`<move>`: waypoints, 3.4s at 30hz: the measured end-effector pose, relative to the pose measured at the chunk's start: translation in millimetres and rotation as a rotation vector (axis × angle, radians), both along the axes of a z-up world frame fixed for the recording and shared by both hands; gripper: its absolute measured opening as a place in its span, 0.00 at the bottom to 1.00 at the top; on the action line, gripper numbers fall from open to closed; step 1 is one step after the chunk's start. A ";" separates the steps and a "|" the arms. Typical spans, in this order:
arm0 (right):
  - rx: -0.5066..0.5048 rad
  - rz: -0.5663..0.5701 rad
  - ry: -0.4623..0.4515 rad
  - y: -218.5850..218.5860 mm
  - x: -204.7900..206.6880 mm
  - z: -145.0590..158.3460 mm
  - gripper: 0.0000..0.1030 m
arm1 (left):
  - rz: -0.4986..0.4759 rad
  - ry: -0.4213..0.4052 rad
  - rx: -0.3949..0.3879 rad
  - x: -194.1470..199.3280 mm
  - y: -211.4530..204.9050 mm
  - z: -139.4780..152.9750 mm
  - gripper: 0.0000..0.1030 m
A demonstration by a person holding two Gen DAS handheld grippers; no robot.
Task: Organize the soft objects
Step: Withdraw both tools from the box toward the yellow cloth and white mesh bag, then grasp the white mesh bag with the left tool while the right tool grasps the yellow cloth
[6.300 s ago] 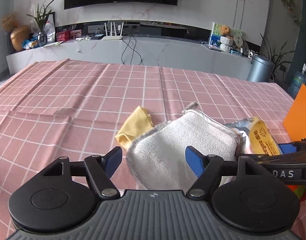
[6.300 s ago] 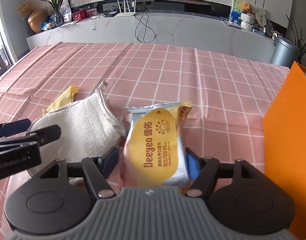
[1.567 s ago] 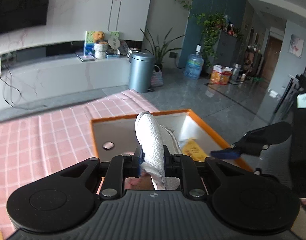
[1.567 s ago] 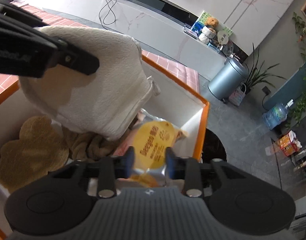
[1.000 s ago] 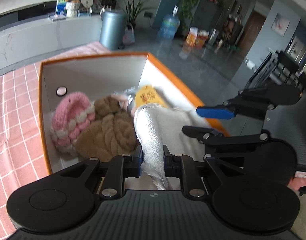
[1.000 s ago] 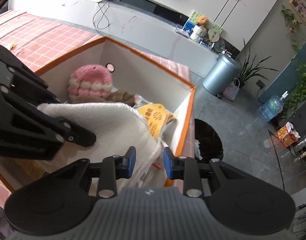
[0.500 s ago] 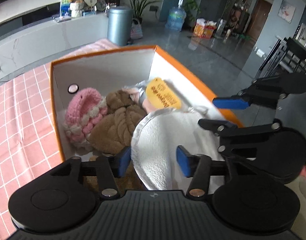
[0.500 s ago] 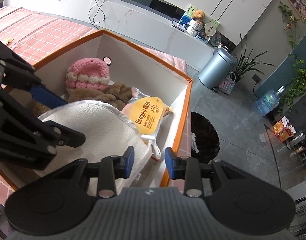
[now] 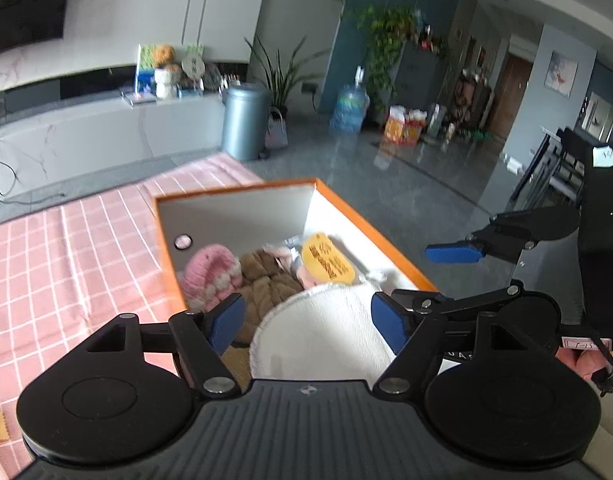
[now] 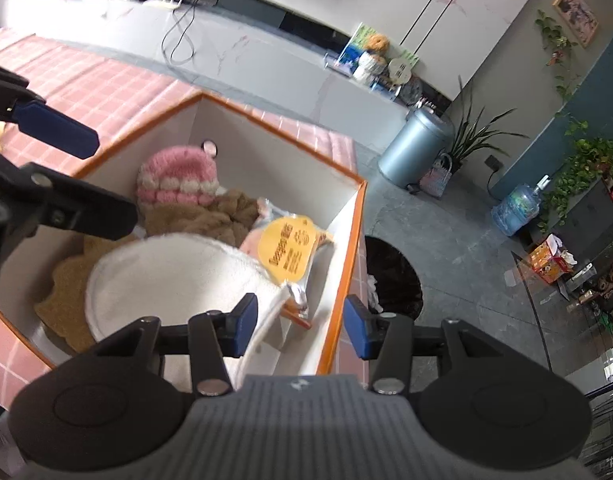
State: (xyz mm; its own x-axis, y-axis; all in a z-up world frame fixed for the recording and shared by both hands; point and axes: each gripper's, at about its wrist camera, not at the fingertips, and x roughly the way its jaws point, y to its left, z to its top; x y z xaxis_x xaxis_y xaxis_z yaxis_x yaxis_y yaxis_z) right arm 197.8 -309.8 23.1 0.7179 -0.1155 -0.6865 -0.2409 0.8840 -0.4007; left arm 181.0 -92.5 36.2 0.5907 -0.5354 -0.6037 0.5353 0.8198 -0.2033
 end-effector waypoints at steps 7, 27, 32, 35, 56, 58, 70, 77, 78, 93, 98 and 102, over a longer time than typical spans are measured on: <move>0.068 -0.021 -0.144 26.7 -24.8 17.2 0.58 | 0.067 -0.140 -0.029 -25.5 26.6 16.6 0.83; 0.361 0.060 -0.290 140.3 -95.7 14.5 0.58 | 0.497 -0.305 -0.041 -108.6 136.5 19.3 0.83; 0.365 0.127 -0.266 170.4 -113.0 -1.4 0.58 | 0.565 -0.231 -0.035 -120.6 162.9 5.6 0.82; 0.364 0.156 -0.239 183.3 -121.1 -13.5 0.57 | 0.585 -0.223 -0.007 -129.0 176.2 -3.7 0.80; 0.345 0.193 -0.068 219.7 -90.6 -68.7 0.57 | 0.738 0.024 0.096 -114.0 218.9 -86.3 0.83; 0.344 0.196 -0.049 223.5 -82.6 -73.5 0.57 | 0.741 0.040 0.104 -107.2 218.8 -92.5 0.83; 0.352 0.189 0.015 234.4 -37.9 -93.9 0.57 | 0.738 0.051 0.212 -80.2 206.0 -113.1 0.82; 0.372 0.224 0.040 251.0 -17.4 -103.5 0.57 | 0.771 0.064 0.240 -78.3 210.5 -114.8 0.75; 0.375 0.228 0.041 253.4 -14.6 -104.0 0.57 | 0.772 0.072 0.214 -77.8 211.8 -114.4 0.71; 0.459 0.360 0.053 320.6 33.4 -102.0 0.47 | 0.833 0.060 0.092 -63.1 256.3 -102.7 0.03; 0.489 0.375 0.071 349.1 52.3 -105.7 0.48 | 0.918 0.025 0.052 -65.3 287.1 -88.4 0.03; 0.505 0.390 0.094 374.6 67.7 -110.9 0.49 | 0.967 0.026 0.054 -55.7 309.6 -88.9 0.03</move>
State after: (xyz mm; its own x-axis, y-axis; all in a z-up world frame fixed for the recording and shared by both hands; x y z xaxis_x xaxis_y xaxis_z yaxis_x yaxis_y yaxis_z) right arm 265.4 64.8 -87.8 0.5761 0.4950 -0.6504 -0.5961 0.7989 0.0800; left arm 125.3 217.1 -52.6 0.7475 0.2038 -0.6322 -0.3797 0.9121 -0.1549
